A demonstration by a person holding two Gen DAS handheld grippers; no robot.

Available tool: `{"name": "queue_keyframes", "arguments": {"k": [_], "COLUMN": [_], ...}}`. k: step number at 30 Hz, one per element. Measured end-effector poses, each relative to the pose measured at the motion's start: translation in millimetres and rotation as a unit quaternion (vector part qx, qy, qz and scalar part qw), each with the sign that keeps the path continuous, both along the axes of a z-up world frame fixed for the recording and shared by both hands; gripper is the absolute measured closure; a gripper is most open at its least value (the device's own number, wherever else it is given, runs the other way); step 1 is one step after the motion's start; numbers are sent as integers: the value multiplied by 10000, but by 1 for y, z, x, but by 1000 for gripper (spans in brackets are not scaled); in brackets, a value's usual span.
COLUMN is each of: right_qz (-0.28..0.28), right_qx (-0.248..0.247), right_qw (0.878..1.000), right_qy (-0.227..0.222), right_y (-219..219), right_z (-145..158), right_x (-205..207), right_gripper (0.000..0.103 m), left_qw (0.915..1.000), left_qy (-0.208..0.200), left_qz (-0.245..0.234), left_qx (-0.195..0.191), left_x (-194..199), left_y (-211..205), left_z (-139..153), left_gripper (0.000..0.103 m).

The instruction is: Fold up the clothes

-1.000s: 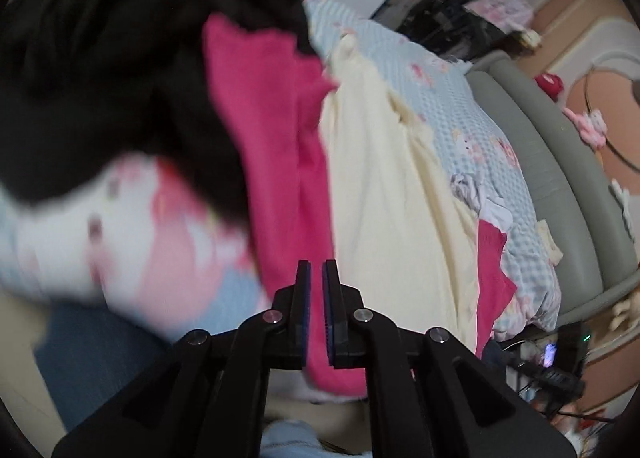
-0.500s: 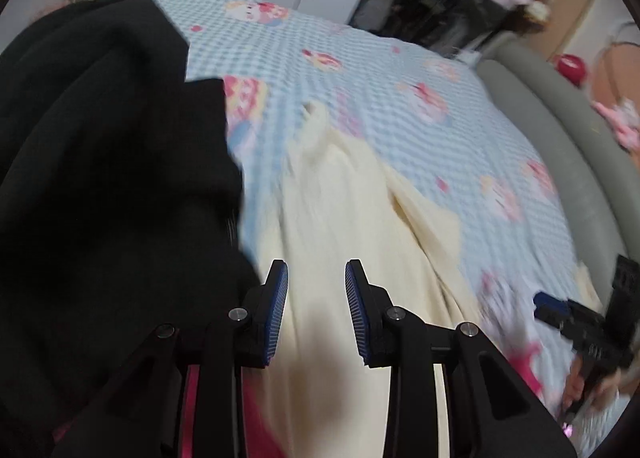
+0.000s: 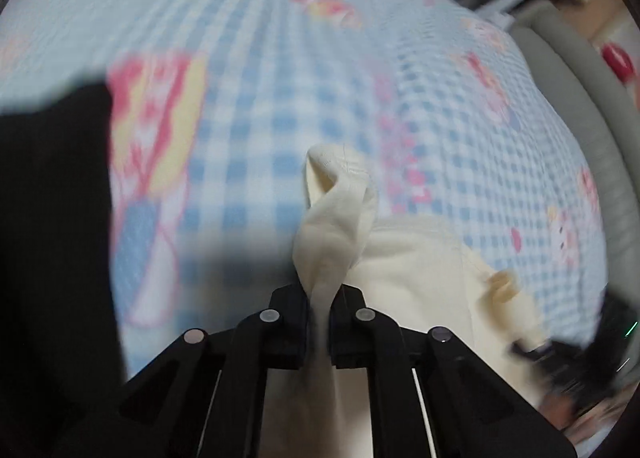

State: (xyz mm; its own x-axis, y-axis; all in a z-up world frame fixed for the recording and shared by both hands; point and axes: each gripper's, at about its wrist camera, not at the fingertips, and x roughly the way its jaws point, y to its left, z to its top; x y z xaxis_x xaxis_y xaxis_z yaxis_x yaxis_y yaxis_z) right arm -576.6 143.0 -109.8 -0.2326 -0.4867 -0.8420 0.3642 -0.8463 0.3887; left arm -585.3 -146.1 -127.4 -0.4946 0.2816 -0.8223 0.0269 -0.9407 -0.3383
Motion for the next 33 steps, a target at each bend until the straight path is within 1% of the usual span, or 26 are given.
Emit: {"name": "queue_keyframes", "arguments": {"k": [1, 4, 5, 6, 7, 8, 10, 11, 12, 14, 15, 17, 18, 19, 20, 22, 23, 24, 25, 26, 27, 28, 29, 31, 33], "right_qz": [29, 26, -43, -225, -403, -578, -928, -1074, -1176, -1299, -1332, -1389, -1398, -1404, -1410, -1523, -1571, -1616, -1660, -1705, -1689, -1707, -1743, -1640, -1434], "right_qx": [-69, -30, -113, -65, 49, 169, 408, 568, 783, 1005, 902, 635, 644, 673, 701, 984, 935, 857, 779, 701, 494, 328, 200, -20, -290], "right_qw": [9999, 9981, 9973, 9951, 9936, 9917, 9865, 9846, 9832, 9811, 9809, 9798, 9782, 9762, 9742, 9776, 9790, 9802, 9812, 9818, 9818, 9803, 9780, 9769, 9791], "right_qy": [91, 617, 729, 959, 1059, 1136, 1288, 1257, 1156, 1022, 1098, 1289, 1397, 1507, 1617, 1068, 902, 755, 609, 462, 711, 936, 1124, 1371, 1409], "right_y": [9, 33, 43, 57, 66, 74, 90, 93, 97, 105, 109, 116, 116, 115, 114, 115, 119, 124, 128, 133, 137, 141, 143, 144, 133], "right_z": [12, 60, 74, 88, 88, 87, 83, 73, 58, 41, 45, 57, 60, 64, 68, 41, 38, 37, 36, 35, 55, 74, 93, 132, 157], "right_x": [0, -5, -8, -10, -17, -25, -41, -50, -59, -67, -66, -63, -63, -63, -63, -77, -78, -79, -79, -79, -71, -63, -56, -34, -2], "right_gripper": [96, 97, 97, 97, 97, 97, 98, 98, 98, 98, 99, 99, 99, 99, 99, 97, 97, 93, 93, 90, 84, 81, 73, 71, 71], "left_qw": [9997, 9961, 9943, 9921, 9901, 9889, 9905, 9909, 9909, 9908, 9902, 9860, 9843, 9862, 9884, 9896, 9871, 9865, 9886, 9916, 9934, 9938, 9941, 9947, 9950], "left_qy": [203, 783, 938, 1067, 1126, 1073, 714, 512, 422, 391, 572, 1194, 1337, 1123, 743, -185, -602, -659, -437, -97, 293, 604, 820, 998, 983], "left_qz": [7, 166, 234, 311, 409, 569, 858, 991, 1036, 1011, 993, 948, 936, 951, 976, 1088, 1193, 1266, 1243, 1131, 983, 828, 630, 210, -170], "left_qx": [-116, -359, -461, -577, -734, -861, -808, -752, -749, -813, -792, -677, -666, -760, -900, -923, -882, -808, -723, -621, -506, -425, -331, -108, 23], "left_x": [4, 17, 20, 23, 20, 14, 0, -8, -13, -18, -17, -9, -9, -18, -30, -48, -52, -47, -39, -29, -17, -5, 10, 39, 70], "left_y": [-1, -10, -14, -19, -26, -35, -53, -61, -65, -66, -65, -62, -61, -61, -62, -69, -73, -75, -74, -71, -66, -60, -50, -27, 0], "left_z": [13, 54, 64, 71, 73, 68, 43, 30, 24, 21, 28, 53, 59, 50, 35, -3, -17, -18, -8, 8, 28, 47, 65, 89, 102], "left_gripper": [96, 97, 97, 97, 97, 97, 97, 97, 97, 97, 97, 98, 98, 98, 97, 91, 87, 85, 84, 81, 65, 52, 52, 52, 53]}}
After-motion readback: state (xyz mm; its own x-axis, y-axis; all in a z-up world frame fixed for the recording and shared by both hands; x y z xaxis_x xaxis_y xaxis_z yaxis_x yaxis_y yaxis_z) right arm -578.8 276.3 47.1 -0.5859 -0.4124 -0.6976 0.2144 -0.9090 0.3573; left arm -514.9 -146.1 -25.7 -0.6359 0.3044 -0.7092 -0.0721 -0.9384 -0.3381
